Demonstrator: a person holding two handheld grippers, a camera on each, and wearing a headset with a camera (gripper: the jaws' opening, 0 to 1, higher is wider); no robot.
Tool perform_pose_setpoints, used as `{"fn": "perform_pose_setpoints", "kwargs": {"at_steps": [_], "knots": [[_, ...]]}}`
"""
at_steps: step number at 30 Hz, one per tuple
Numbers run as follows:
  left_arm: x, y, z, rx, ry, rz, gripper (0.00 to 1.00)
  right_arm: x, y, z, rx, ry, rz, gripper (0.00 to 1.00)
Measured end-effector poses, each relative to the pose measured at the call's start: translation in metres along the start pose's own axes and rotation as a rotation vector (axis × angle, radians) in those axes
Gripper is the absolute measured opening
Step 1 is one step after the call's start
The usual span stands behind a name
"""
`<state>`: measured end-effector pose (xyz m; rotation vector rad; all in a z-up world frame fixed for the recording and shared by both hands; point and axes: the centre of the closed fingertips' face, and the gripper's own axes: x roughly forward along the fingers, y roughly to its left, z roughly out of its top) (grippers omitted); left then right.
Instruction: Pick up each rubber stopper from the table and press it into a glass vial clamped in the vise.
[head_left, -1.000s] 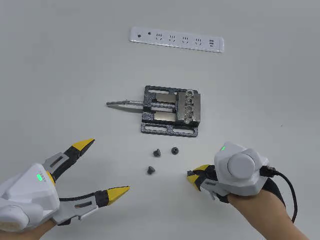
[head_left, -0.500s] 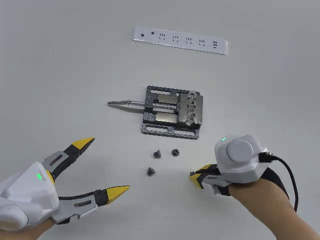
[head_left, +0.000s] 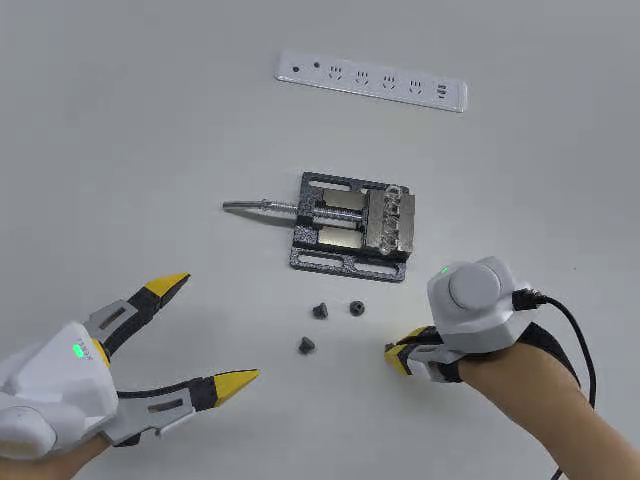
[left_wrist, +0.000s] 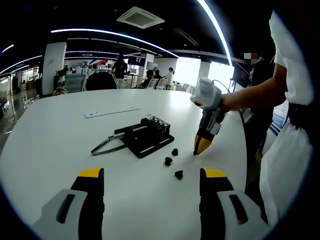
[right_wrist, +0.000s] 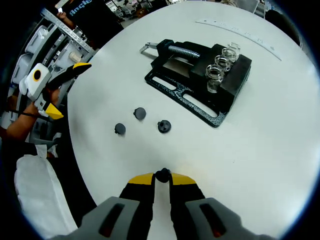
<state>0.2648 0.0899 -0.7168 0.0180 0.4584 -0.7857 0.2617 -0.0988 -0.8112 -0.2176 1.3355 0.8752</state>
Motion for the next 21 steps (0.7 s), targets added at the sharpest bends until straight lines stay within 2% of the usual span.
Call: {"fn": "perform_pose_setpoints", "kwargs": {"at_steps": [15, 18, 21], "knots": [[-0.0005, 0.0001, -0.0016, -0.001, -0.001, 0.005, 0.76, 0.0006, 0.0007, 0.0037, -0.044, -0.015, -0.003, 0.12], [-0.0008, 0.0000, -0.0022, -0.002, -0.001, 0.005, 0.76, 0.0001, -0.0016, 0.0033, -0.064, -0.020, -0.011, 0.15], [-0.0009, -0.0002, -0.0028, 0.000, -0.001, 0.005, 0.76, -0.0019, -0.0013, 0.0053, -0.086, -0.037, -0.020, 0.25]]}}
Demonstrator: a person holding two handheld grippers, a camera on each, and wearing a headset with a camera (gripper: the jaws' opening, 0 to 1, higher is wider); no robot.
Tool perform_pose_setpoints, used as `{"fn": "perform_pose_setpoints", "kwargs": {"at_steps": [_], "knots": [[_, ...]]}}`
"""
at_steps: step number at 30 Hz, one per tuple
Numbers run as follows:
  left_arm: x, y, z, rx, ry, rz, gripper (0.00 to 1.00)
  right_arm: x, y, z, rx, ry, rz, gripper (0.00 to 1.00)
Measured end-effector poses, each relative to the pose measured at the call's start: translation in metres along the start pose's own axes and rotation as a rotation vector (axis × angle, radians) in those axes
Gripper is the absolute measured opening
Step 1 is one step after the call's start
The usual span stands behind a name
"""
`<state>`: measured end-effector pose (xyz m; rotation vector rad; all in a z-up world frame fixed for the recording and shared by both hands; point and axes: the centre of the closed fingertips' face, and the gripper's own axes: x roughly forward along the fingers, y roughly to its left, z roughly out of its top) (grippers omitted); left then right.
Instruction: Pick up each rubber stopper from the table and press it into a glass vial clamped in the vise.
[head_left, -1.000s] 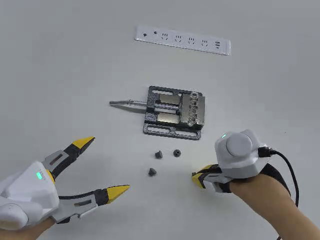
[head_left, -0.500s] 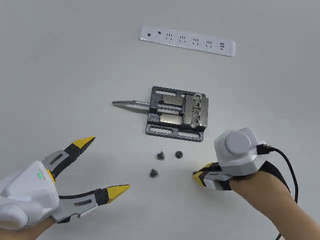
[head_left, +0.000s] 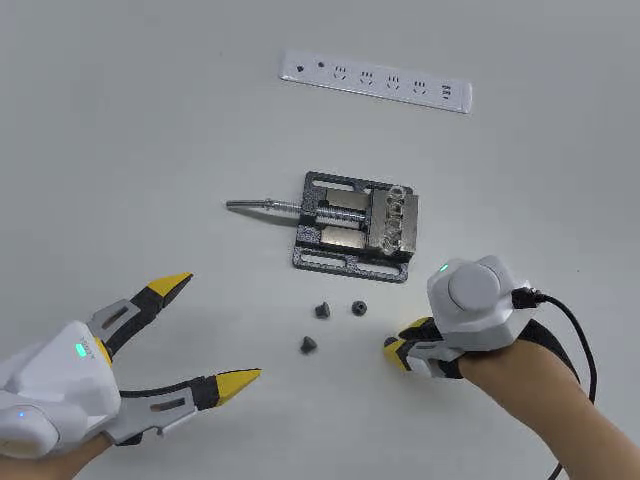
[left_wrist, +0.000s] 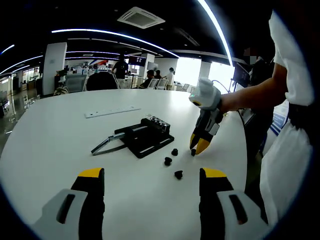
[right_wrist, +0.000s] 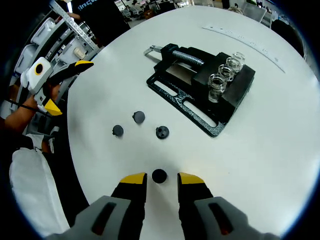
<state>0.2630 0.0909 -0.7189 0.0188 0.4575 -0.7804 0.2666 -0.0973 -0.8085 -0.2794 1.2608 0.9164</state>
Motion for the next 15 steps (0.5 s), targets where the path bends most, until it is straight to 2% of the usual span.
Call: {"fn": "perform_pose_setpoints", "kwargs": {"at_steps": [2, 15], "knots": [[-0.0001, -0.0002, 0.0002, 0.000, -0.001, -0.001, 0.76, -0.0016, -0.0013, 0.0010, -0.012, -0.007, -0.009, 0.29], [-0.0007, -0.0021, 0.0031, 0.006, -0.007, -0.003, 0.76, -0.0072, 0.0022, 0.0041, -0.084, -0.017, -0.025, 0.28]]}}
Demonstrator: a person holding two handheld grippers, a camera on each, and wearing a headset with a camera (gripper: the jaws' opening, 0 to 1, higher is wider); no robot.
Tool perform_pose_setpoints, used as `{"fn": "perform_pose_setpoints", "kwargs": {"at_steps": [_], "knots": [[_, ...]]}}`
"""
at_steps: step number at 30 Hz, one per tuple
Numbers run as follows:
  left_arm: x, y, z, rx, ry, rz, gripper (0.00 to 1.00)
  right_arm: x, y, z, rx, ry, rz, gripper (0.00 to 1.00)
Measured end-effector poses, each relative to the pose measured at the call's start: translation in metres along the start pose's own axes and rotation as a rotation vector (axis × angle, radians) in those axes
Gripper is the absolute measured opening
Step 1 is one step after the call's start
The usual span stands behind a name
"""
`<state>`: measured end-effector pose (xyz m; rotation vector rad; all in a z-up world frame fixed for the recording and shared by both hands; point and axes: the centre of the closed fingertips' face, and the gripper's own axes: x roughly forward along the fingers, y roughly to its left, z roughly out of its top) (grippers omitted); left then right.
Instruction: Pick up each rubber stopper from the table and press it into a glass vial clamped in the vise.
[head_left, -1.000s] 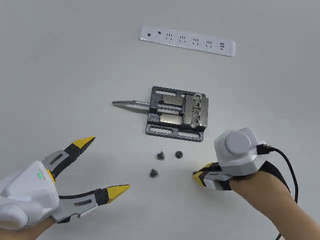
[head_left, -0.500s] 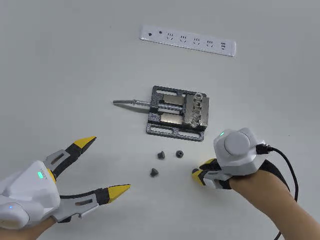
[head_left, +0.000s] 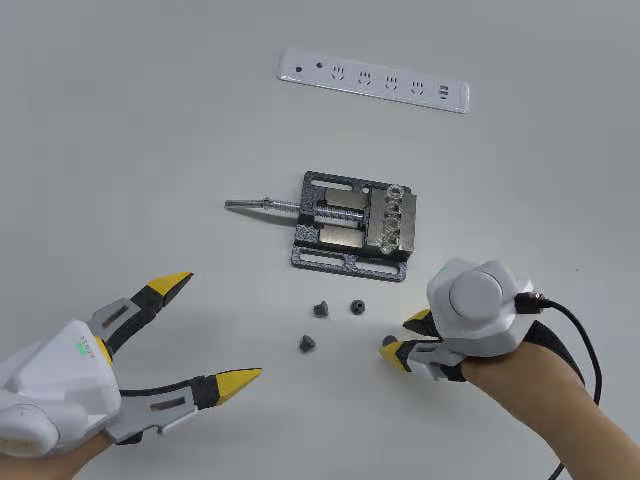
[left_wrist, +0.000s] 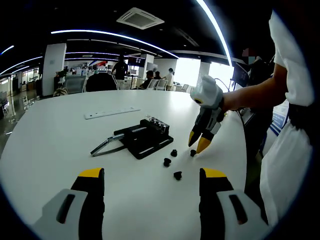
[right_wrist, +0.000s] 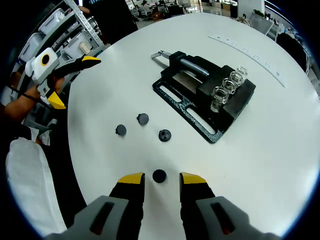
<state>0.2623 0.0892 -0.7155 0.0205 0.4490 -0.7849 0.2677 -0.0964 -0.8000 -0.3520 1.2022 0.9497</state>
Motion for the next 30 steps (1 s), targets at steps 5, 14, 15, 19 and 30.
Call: {"fn": "perform_pose_setpoints", "kwargs": {"at_steps": [5, 14, 15, 19, 30], "knots": [[-0.001, 0.000, 0.000, 0.001, -0.001, 0.000, 0.76, 0.000, 0.003, -0.004, -0.058, 0.020, -0.004, 0.26], [-0.003, -0.003, -0.003, 0.000, -0.003, -0.001, 0.76, -0.004, 0.013, -0.005, -0.171, 0.034, -0.012, 0.20], [-0.003, -0.003, -0.003, 0.000, -0.004, -0.001, 0.76, -0.004, 0.013, -0.005, -0.186, 0.034, -0.013, 0.20], [-0.004, -0.004, -0.003, 0.001, -0.008, 0.001, 0.76, -0.008, 0.014, -0.003, -0.239, 0.039, -0.025, 0.17], [-0.008, -0.007, -0.007, -0.002, -0.012, 0.004, 0.76, -0.007, 0.012, -0.002, -0.399, 0.086, -0.050, 0.15]]}}
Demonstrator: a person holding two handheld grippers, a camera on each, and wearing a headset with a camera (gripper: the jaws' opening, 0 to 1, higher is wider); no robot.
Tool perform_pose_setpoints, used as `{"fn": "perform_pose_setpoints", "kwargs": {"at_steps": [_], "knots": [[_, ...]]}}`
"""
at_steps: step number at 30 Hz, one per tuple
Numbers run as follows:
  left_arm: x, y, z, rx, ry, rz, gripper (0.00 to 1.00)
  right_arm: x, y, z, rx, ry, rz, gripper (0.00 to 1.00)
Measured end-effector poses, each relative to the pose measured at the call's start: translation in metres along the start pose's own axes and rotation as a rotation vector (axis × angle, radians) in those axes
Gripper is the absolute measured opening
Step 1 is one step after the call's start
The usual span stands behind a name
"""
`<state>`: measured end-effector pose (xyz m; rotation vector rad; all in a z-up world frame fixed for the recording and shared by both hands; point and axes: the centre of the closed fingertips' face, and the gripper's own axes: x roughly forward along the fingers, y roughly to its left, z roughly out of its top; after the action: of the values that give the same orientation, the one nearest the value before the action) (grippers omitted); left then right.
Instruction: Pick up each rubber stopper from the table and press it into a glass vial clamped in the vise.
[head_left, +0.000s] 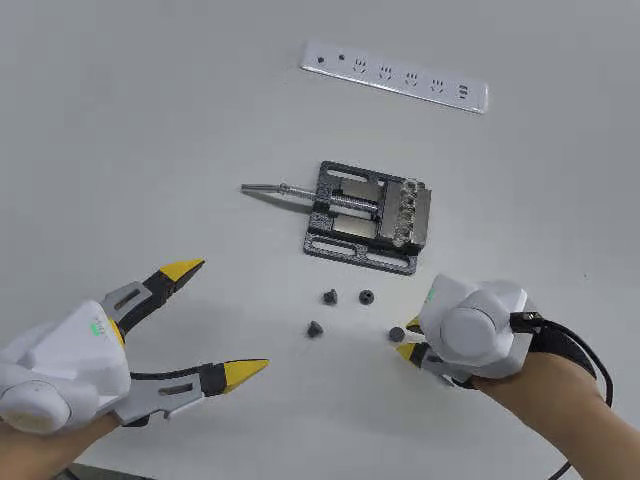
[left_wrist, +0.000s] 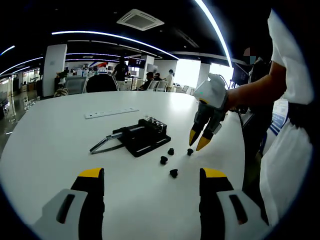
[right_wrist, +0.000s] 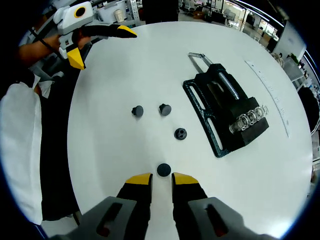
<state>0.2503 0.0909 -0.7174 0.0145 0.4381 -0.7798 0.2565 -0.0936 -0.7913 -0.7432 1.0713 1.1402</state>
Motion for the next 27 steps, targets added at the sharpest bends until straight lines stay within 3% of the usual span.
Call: {"fn": "perform_pose_setpoints", "kwargs": {"at_steps": [11, 27], "knots": [[-0.0015, 0.0006, -0.0017, 0.001, -0.002, 0.008, 0.76, 0.0031, -0.0043, 0.0020, -0.117, 0.040, 0.014, 0.13], [-0.0025, 0.0029, -0.0050, -0.005, 0.001, 0.017, 0.76, 0.0082, -0.0001, 0.0027, -0.190, 0.068, 0.031, 0.14]]}}
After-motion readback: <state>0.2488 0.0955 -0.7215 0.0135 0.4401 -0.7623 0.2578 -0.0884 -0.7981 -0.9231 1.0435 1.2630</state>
